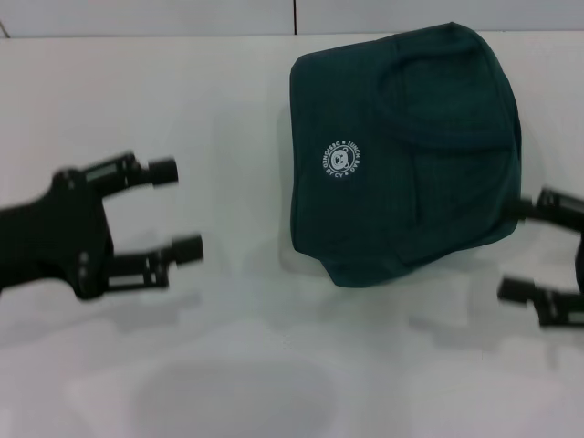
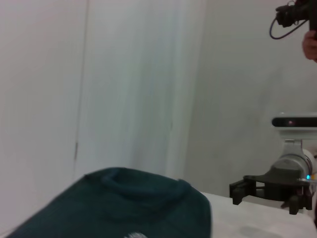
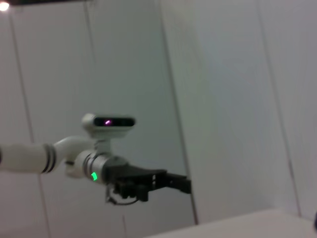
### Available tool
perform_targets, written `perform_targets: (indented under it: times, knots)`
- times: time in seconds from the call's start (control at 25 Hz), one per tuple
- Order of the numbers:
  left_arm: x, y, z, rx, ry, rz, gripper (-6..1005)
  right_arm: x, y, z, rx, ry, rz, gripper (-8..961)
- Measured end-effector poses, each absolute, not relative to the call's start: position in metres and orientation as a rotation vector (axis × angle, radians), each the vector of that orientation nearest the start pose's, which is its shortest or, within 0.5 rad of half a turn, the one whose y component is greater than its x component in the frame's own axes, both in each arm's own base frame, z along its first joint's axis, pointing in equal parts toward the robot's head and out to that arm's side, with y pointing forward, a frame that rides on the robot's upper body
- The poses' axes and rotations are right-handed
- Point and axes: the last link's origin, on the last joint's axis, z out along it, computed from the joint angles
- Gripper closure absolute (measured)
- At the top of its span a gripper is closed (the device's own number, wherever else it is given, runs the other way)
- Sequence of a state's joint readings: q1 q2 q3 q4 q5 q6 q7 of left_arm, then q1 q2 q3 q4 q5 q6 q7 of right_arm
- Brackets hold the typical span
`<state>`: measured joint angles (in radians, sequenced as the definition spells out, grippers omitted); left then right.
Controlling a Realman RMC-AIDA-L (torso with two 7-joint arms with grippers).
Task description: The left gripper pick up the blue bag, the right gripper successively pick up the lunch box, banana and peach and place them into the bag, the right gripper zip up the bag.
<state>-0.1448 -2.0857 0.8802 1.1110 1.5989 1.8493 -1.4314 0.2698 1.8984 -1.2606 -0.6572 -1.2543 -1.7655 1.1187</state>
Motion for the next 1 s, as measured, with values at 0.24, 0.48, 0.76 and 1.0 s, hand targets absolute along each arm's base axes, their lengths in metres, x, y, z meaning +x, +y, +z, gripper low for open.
perform_targets:
  times: [0.24,0.48,0.76,1.0]
  knots:
    - [-0.274,0.221,0.039,-2.742,-0.25,-0.944,111,0.286,0.236,0.026,-2.785,0.232,1.023,98]
    - [-0.301,0.212,0.011,-2.761,-0.277,-0.838,104,0.304,0.231,0.005,-2.753,0.288,0.915,98]
    - [-0.308,0.211,0.01,-2.713,-0.279,-0.828,105,0.306,0.229,-0.006,-2.734,0.286,0.915,98]
    - [-0.309,0.211,0.023,-2.64,-0.312,-0.895,105,0.3,0.227,-0.013,-2.733,0.285,0.958,98]
